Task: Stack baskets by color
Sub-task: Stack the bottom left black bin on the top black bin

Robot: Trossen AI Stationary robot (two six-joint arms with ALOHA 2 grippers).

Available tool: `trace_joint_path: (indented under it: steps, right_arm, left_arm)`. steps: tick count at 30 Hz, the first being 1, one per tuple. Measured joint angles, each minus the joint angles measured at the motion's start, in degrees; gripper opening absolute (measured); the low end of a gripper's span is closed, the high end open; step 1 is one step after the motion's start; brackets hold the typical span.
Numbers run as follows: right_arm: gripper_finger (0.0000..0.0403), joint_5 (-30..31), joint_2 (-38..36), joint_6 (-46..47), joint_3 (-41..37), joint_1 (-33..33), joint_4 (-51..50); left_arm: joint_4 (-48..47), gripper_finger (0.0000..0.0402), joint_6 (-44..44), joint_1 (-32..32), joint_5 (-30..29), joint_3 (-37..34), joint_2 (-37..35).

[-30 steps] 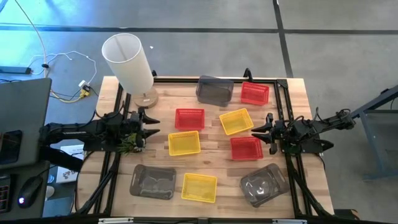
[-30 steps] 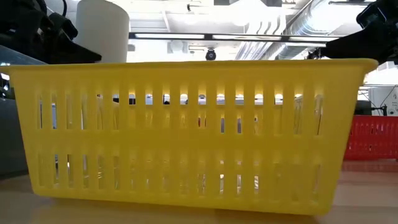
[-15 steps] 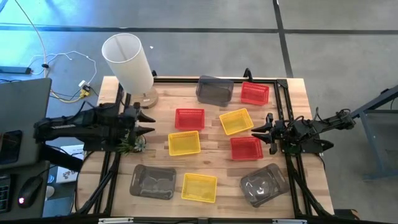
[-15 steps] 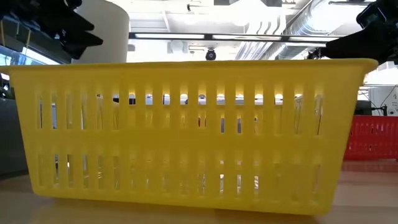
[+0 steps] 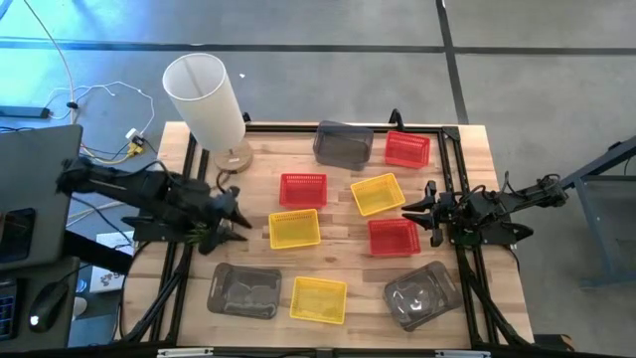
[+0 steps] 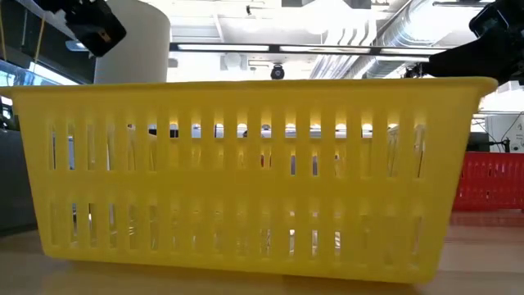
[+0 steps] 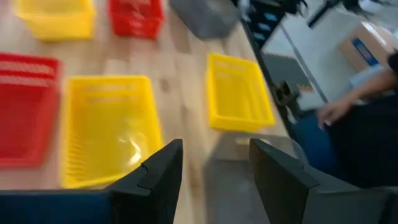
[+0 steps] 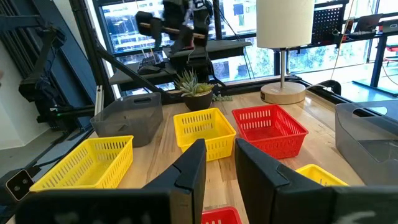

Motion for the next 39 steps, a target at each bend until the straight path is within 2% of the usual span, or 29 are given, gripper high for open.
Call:
trace_joint_path:
  steps: [8,17,24,39]
  right_arm:
    - [0.0075,0.0,0.0,0.0,0.0,0.0,0.0]
    - [0.0075,0.0,0.0,0.0,0.0,0.0,0.0]
    - [0.0075,0.0,0.0,0.0,0.0,0.0,0.0]
    - [0.0075,0.0,0.0,0.0,0.0,0.0,0.0]
  left_arm:
    - [-1.4,0.0158,-6.7,-12.5,-4.8,2.5,8.6]
    - [-1.7,0.015,-10.7,-20.6,-11.3,2.6,16.3]
    - [-3.0,0.0144,-10.8,-22.9,-15.4,2.6,20.9]
    - [-2.5,0.0144,-10.9,-22.9,-15.2,2.6,30.6]
